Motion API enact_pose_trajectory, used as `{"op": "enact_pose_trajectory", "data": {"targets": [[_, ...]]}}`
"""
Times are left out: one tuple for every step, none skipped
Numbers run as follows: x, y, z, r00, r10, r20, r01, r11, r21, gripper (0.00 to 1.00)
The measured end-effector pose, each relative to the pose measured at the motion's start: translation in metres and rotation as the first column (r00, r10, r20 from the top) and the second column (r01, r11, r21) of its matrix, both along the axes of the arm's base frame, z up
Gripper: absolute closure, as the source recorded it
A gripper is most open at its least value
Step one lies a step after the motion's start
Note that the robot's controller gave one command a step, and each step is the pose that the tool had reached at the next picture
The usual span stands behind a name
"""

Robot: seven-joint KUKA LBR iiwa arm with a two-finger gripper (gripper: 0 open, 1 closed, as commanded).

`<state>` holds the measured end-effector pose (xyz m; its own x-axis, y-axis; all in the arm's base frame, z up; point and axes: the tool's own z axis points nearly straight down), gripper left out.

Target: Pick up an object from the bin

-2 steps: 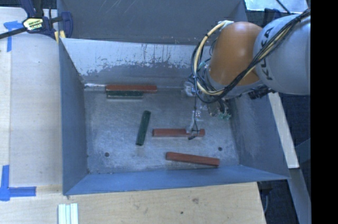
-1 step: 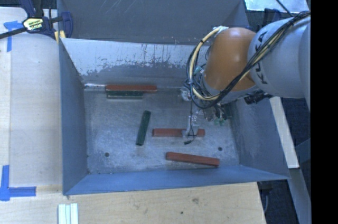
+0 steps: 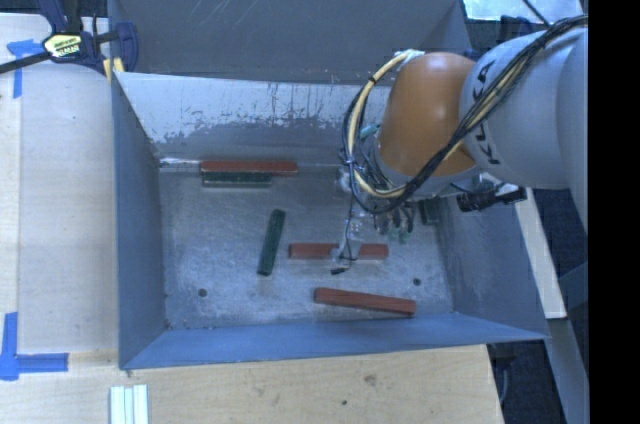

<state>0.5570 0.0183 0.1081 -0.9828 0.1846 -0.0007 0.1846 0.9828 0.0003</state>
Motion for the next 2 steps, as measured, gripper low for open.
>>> {"op": "enact_pose_trajectory", "data": {"targets": [[0.008, -0.001, -0.039, 0.996, 0.089, -0.003, -0.089, 0.996, 0.001, 0.00], [-0.040, -0.006, -0.034, 1.000, -0.005, 0.015, 0.005, 1.000, 0.001, 1.00]]}}
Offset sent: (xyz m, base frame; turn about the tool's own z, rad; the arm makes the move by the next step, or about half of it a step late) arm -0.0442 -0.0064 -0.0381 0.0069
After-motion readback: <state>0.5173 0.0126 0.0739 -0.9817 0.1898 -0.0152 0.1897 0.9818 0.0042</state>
